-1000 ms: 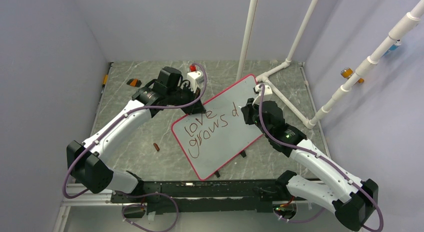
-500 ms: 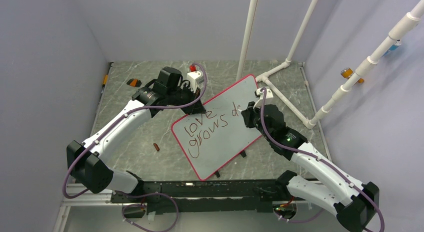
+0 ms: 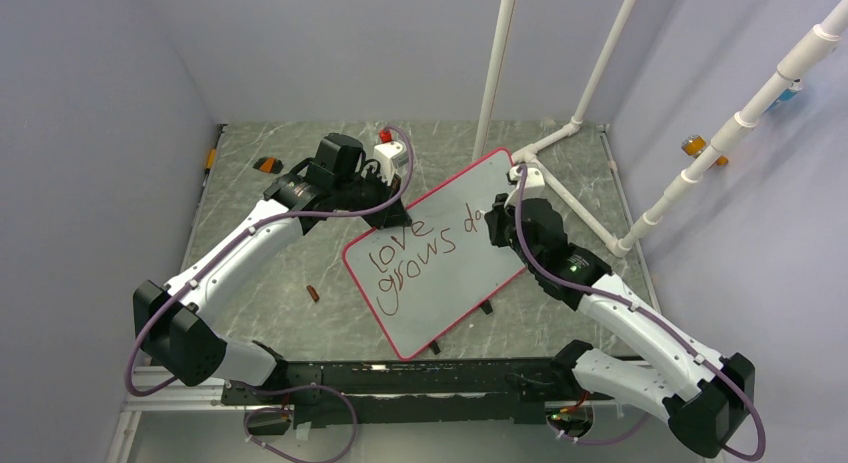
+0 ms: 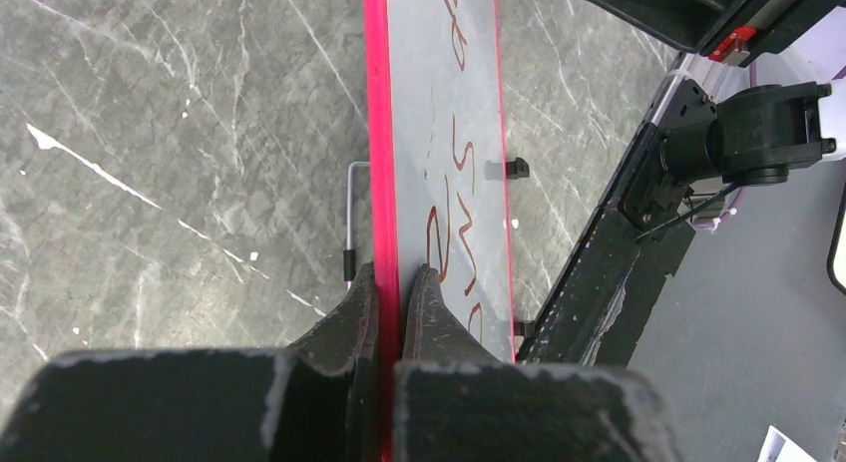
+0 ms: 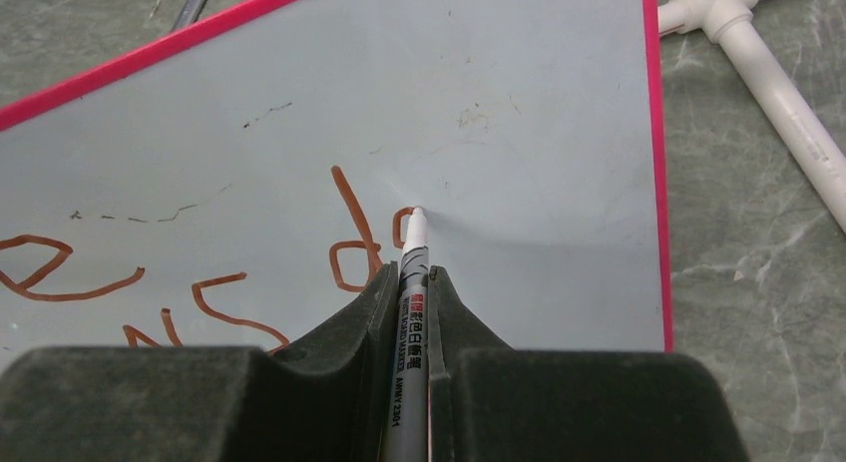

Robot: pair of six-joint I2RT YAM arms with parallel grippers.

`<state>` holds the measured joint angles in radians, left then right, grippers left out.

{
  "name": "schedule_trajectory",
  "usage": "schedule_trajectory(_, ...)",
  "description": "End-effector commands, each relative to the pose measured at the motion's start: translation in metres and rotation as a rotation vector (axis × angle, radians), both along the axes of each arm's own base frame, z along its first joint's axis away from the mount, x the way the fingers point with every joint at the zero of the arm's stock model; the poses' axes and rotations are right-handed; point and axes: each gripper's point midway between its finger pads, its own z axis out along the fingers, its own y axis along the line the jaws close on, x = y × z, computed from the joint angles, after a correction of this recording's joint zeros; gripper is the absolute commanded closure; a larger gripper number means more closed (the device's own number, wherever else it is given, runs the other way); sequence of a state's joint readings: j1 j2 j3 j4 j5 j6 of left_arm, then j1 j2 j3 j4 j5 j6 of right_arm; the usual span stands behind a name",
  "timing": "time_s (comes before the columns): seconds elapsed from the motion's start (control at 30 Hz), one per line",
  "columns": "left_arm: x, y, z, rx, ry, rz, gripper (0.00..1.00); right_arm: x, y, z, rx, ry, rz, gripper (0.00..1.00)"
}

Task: Write a sentence on the whiteboard
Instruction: Write a sentence.

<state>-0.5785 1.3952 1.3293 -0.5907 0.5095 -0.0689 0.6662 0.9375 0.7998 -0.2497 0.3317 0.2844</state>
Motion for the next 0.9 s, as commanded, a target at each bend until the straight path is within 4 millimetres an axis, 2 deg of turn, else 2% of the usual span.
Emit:
schedule_trajectory(0.0, 0.027, 0.016, 0.001, 0.111, -0.211, 0.025, 1.00, 0.008, 0.004, 0.025, 0.024, -0.054, 0.002, 1.00)
schedule_trajectory(0.1, 0.027, 0.016, 0.001, 0.111, -0.214, 0.026, 1.00, 0.007, 0.004, 0.021, 0.022, -0.047, 0.003, 1.00)
schedule_trajectory(0.5, 0.027, 0.015, 0.002, 0.107, -0.214, 0.024, 1.00, -0.009, -0.006, -0.015, 0.012, 0.022, -0.009, 1.00)
schedule_trajectory(0.87, 0.027, 0.016, 0.001, 0.111, -0.212, 0.026, 1.00, -0.009, -0.013, -0.004, -0.004, 0.002, -0.031, 1.00)
